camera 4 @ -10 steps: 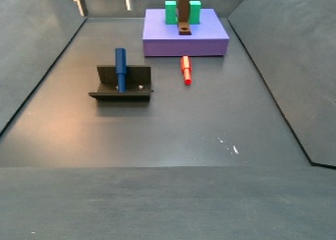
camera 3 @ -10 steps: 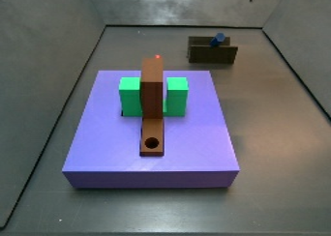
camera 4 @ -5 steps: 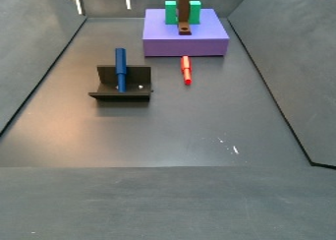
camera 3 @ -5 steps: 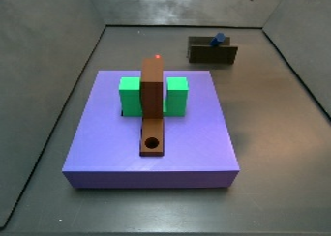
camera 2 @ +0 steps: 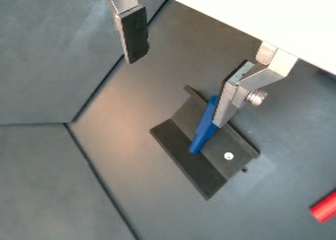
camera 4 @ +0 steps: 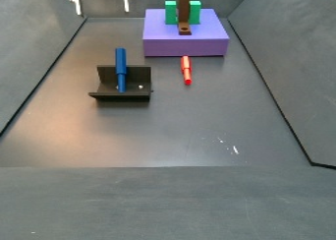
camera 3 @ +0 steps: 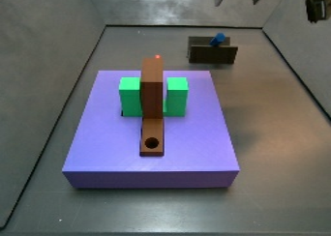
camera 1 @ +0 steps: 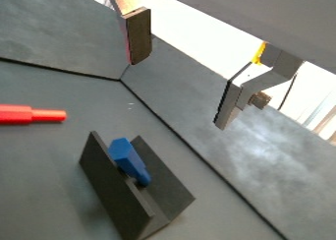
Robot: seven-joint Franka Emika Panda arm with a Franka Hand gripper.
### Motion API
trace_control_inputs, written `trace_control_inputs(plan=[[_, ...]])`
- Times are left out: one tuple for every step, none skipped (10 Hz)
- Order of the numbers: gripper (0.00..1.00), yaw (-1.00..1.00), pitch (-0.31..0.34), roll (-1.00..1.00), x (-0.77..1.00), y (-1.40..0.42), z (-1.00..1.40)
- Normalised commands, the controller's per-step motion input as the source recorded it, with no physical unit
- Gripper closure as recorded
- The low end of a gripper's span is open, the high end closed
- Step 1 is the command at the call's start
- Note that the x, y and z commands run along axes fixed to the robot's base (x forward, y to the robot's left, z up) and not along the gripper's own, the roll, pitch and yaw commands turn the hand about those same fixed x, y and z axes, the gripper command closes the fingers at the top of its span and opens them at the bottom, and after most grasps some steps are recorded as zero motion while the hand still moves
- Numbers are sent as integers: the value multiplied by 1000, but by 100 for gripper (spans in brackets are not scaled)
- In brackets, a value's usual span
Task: Pick up the blue object. Move up. Place the blue object on the fixture. Regrasp the blue object. Move to above the board. Insert the blue object.
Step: Regrasp the blue object.
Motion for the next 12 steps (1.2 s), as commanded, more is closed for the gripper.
trace_control_inputs(plan=[[0,0,0,231,14,-26,-283],[0,0,-20,86,31,0,-460],[0,0,-171,66,23,0,-526],[0,0,-203,160,14,0,-523],[0,-6,-160,323,0,0,-523],[0,-46,-114,360,-111,43,-557],[0,-63,-94,400,-197,91,-551],[0,-80,-49,320,-191,100,-489],[0,-149,0,240,-203,140,-337],[0,-157,0,231,-120,69,-317],[0,-171,0,280,-89,29,-391],[0,-183,0,226,0,0,-343]])
